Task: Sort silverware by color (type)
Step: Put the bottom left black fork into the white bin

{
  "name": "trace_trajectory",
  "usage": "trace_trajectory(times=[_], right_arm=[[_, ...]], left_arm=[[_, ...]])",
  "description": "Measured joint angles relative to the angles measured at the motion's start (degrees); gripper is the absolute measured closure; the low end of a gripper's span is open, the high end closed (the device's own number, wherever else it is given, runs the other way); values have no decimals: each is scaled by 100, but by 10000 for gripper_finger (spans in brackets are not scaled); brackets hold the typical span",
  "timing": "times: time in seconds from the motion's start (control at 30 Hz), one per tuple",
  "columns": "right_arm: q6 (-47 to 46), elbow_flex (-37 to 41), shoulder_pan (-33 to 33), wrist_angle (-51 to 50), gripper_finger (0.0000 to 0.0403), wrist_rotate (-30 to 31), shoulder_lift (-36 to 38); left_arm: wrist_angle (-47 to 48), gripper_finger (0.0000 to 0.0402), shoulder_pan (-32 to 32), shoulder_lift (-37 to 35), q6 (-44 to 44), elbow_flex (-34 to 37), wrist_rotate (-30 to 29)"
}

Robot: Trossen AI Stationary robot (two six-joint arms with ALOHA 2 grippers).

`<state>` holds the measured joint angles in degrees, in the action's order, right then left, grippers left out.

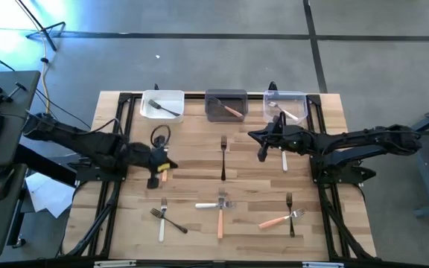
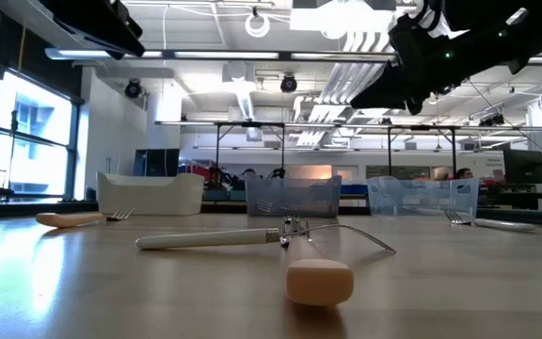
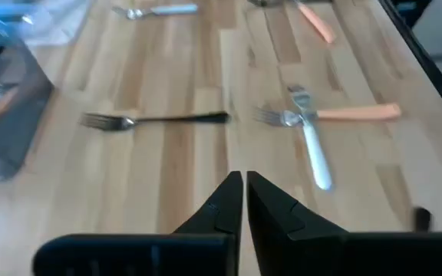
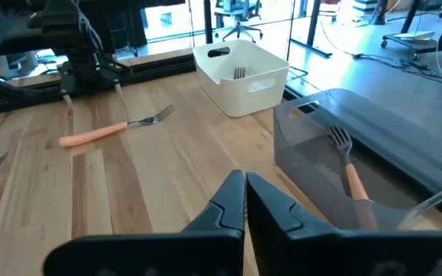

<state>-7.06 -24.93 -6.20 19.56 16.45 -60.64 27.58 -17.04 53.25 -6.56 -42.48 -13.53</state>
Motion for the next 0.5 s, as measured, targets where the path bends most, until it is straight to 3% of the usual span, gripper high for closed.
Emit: trace_trajectory(times=[0.17,0.5], right_arm=[[107,0,0,113,403,-2,0],[200,0,0,128,403,-9,0]], left_arm=[[658,356,-767,513,-594,-281,-481],[980,286,-2023,1895,-1488,-715,-203]])
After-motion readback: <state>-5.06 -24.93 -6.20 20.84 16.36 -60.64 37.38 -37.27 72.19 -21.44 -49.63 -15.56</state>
